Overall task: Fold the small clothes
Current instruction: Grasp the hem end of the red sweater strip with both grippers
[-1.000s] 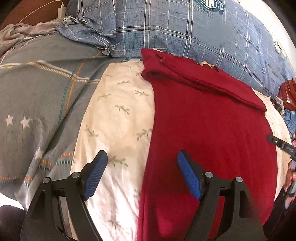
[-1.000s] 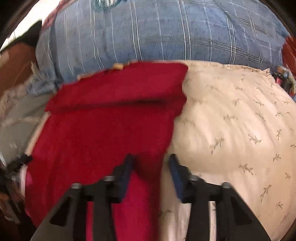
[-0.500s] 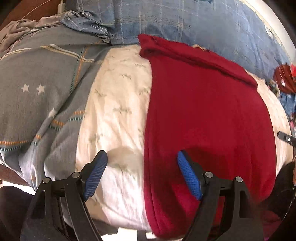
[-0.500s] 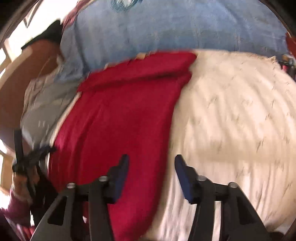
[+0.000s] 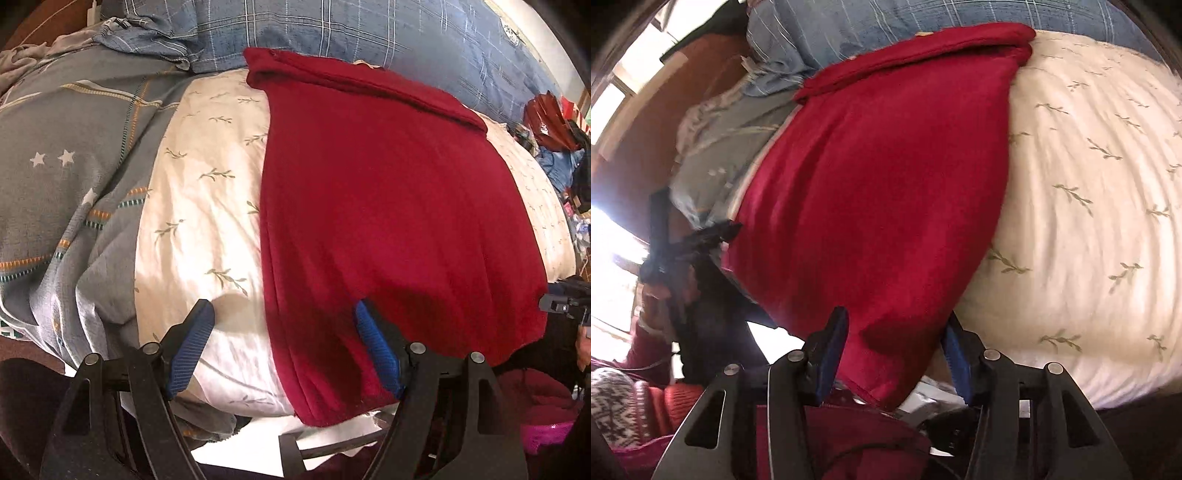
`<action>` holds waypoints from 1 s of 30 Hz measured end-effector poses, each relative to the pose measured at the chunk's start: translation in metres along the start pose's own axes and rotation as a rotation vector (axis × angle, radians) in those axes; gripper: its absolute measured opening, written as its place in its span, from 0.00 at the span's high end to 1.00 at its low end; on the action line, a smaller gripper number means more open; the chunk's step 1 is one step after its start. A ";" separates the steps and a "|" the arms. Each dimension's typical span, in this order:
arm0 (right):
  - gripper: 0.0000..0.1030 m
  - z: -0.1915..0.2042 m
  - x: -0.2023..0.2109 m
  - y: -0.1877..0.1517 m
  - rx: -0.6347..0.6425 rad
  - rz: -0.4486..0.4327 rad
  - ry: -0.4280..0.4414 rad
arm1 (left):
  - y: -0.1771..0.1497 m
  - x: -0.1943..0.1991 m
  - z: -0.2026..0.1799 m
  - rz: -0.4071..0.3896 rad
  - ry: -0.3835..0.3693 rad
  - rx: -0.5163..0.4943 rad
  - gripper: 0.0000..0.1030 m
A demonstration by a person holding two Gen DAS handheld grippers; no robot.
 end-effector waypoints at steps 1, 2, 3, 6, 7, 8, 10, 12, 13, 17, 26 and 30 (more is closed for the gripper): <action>0.48 0.000 -0.001 0.000 0.000 -0.002 0.010 | -0.001 0.001 0.000 0.003 -0.009 0.002 0.24; 0.47 0.000 -0.002 -0.003 0.005 0.000 0.003 | -0.002 0.001 0.000 0.003 -0.012 0.000 0.24; 0.47 0.000 -0.004 -0.003 0.008 0.002 -0.003 | -0.002 0.000 0.000 0.003 -0.011 -0.004 0.24; 0.46 0.002 -0.005 -0.004 0.012 0.003 -0.008 | -0.003 0.000 -0.001 0.003 -0.003 -0.005 0.24; 0.46 0.002 -0.005 -0.004 0.013 0.004 -0.010 | -0.003 0.000 -0.002 0.004 0.001 -0.006 0.24; 0.46 0.003 -0.005 -0.005 0.012 0.004 -0.010 | -0.003 -0.001 -0.002 0.003 0.005 -0.008 0.24; 0.46 0.001 -0.004 -0.005 0.005 0.003 -0.005 | -0.004 -0.002 -0.003 0.000 0.014 -0.015 0.24; 0.46 -0.001 -0.003 -0.005 -0.002 0.001 -0.002 | -0.004 -0.002 -0.004 -0.010 0.018 -0.016 0.24; 0.46 0.000 -0.003 -0.006 -0.001 0.001 -0.004 | -0.004 -0.003 -0.005 -0.012 0.021 -0.015 0.24; 0.46 0.001 -0.002 -0.007 0.008 0.003 -0.016 | -0.006 -0.002 -0.005 -0.013 0.028 -0.013 0.24; 0.70 0.002 -0.002 -0.010 0.011 0.009 -0.006 | -0.011 0.001 -0.006 0.004 0.026 -0.003 0.24; 0.79 0.012 -0.005 -0.012 0.084 0.038 0.002 | -0.015 0.003 -0.008 0.014 0.020 -0.008 0.24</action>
Point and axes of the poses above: each gripper's, at about its wrist camera, not at the fingertips, and x roughly against the way its jaws point, z to its left, y to its top, the point moved 4 cm from there along -x, roughly the way its jaws point, and after that the axes turned 4 degrees about -z, right-handed, at the moved point
